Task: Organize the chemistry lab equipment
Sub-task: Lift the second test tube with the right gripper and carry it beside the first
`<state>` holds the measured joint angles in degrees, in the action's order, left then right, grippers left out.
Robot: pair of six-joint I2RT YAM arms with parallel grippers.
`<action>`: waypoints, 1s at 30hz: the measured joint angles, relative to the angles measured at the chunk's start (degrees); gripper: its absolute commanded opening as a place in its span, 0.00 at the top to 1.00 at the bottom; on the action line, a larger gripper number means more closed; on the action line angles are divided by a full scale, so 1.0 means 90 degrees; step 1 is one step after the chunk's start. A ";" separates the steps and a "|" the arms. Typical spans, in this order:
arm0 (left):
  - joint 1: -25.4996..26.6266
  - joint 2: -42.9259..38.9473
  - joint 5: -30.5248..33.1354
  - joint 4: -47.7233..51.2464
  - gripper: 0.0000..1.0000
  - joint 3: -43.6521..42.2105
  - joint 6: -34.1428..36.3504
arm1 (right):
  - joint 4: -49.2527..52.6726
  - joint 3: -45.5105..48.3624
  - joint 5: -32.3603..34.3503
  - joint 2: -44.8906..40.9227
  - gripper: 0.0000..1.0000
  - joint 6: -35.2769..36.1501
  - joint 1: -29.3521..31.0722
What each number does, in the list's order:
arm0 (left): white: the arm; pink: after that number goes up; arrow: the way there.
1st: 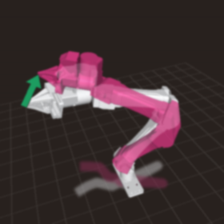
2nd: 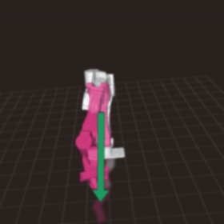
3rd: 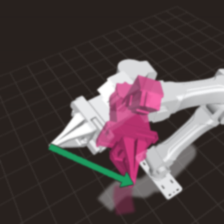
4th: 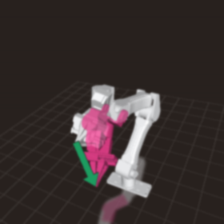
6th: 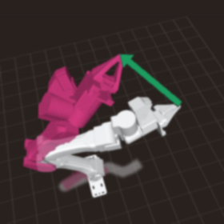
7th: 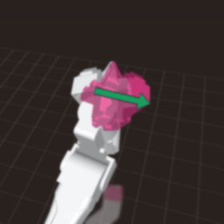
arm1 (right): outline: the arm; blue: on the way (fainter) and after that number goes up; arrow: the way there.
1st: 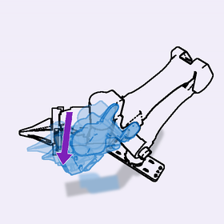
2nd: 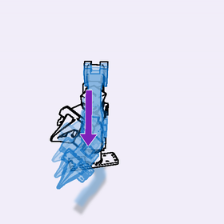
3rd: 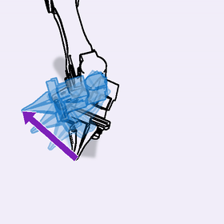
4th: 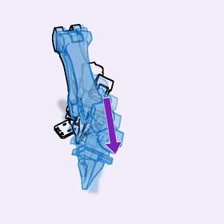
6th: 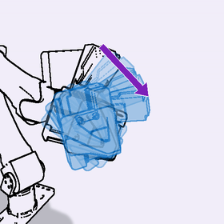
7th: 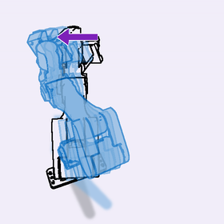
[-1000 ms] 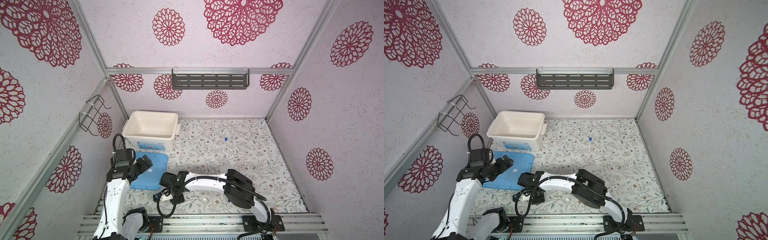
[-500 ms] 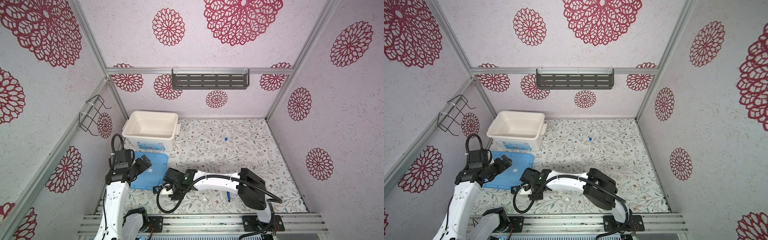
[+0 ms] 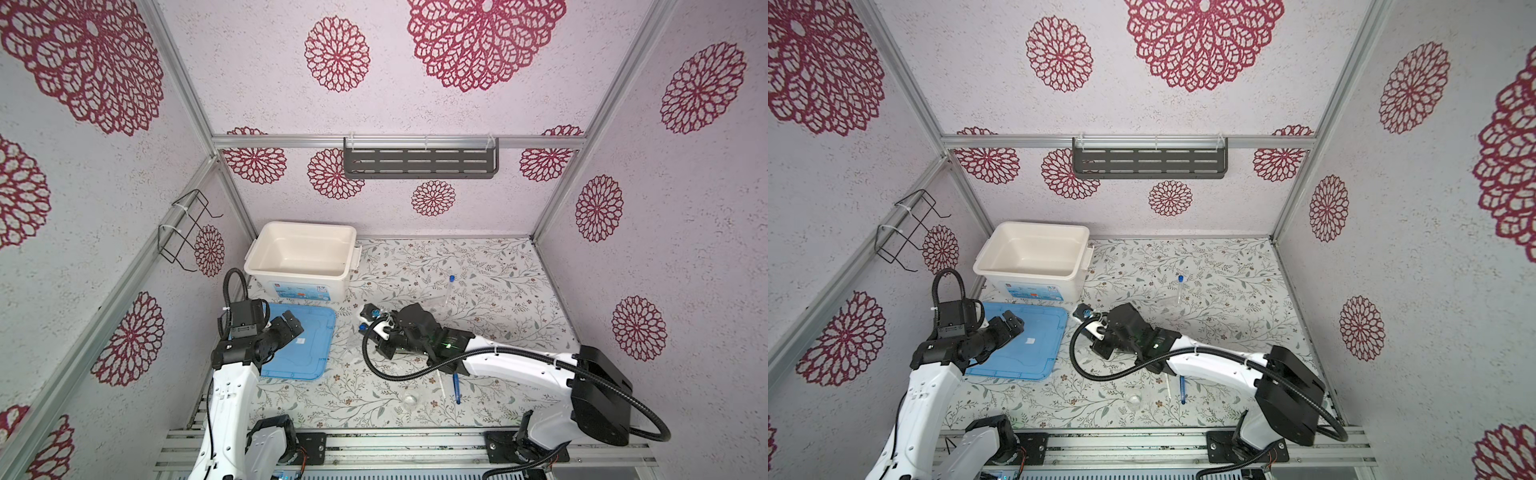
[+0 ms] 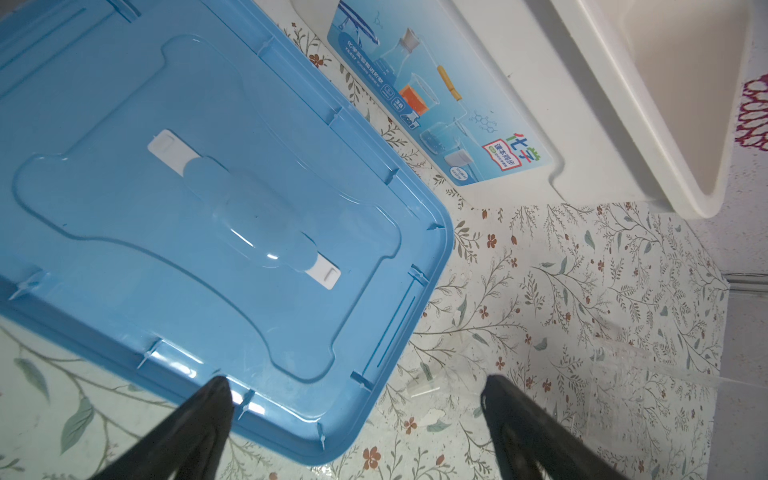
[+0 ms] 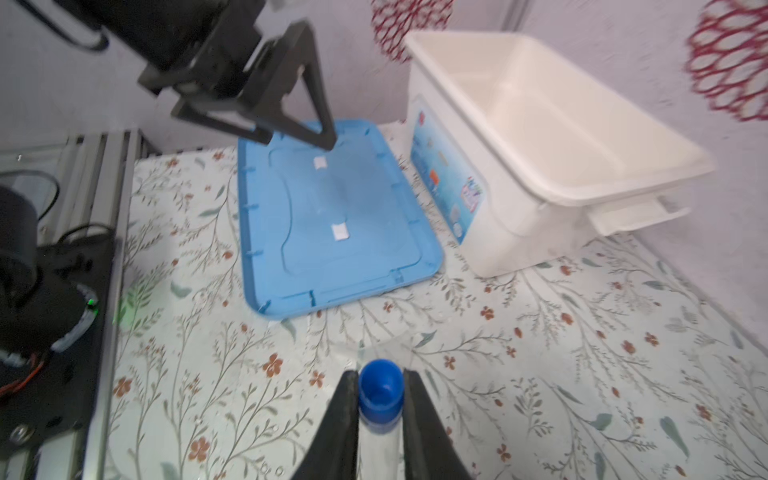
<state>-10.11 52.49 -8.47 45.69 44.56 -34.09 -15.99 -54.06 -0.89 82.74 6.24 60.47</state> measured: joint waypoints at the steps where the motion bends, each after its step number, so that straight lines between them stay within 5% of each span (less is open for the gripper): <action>1: 0.0000 0.0002 0.0000 0.0000 0.03 0.0000 0.0000 | -0.0160 0.0134 0.0100 -0.0121 0.79 -0.0046 -0.0056; 15: 0.0012 0.0000 0.0000 -0.0015 0.03 -0.0053 -0.0032 | -0.2642 0.2528 0.2261 -0.2001 0.80 -0.0750 -0.0964; 30: 0.0024 0.0002 0.0005 -0.0051 0.03 -0.0053 -0.0049 | -0.3480 0.3733 0.2402 -0.2535 0.80 -0.0709 -0.2783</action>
<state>-9.89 52.51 -8.43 45.23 44.07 -34.52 -47.31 -20.47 20.73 59.92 -0.14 35.42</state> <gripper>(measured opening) 0.974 0.203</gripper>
